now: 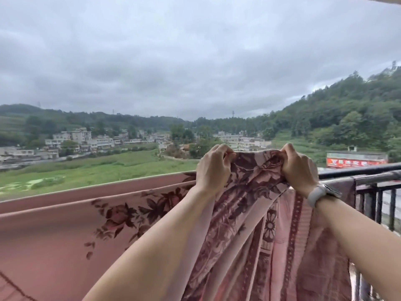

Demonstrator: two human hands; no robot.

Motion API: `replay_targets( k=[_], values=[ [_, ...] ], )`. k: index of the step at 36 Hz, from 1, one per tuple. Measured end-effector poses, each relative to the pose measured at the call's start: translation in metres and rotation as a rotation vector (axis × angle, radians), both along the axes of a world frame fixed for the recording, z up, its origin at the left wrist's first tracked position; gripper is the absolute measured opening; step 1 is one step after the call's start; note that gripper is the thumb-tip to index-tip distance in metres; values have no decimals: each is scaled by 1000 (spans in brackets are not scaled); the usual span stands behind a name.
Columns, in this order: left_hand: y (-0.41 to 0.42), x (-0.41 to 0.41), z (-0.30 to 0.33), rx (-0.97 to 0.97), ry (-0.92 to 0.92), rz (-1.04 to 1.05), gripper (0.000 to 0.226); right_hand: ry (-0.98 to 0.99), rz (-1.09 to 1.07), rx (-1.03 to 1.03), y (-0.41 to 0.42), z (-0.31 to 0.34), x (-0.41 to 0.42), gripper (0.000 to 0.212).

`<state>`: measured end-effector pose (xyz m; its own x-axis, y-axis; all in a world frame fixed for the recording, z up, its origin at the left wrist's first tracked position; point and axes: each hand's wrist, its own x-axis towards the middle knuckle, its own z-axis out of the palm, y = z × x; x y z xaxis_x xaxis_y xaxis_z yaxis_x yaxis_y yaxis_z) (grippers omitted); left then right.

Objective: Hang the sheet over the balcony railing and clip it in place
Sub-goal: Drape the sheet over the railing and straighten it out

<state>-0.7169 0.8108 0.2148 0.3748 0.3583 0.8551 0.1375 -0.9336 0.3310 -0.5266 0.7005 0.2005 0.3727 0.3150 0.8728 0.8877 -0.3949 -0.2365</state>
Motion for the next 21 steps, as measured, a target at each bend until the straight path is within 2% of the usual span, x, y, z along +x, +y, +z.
replay_targets(
  k=[2,5,9,13,19,21],
  values=[
    [-9,20,-11,16,75,-7,11,52,-49,-10,-9,-7,14,14],
    [1,28,-26,27,231,121,14,104,-47,-44,-9,-10,8,15],
    [21,5,-29,2,442,209,28,111,157,-83,9,-3,-32,24],
    [25,-42,-39,95,431,228,28,-11,215,-59,27,1,-87,28],
    [34,-143,-68,315,315,403,30,-164,422,-103,56,-16,-180,25],
    [44,-180,-77,322,309,453,32,-169,494,-140,68,-26,-214,26]
  ],
)
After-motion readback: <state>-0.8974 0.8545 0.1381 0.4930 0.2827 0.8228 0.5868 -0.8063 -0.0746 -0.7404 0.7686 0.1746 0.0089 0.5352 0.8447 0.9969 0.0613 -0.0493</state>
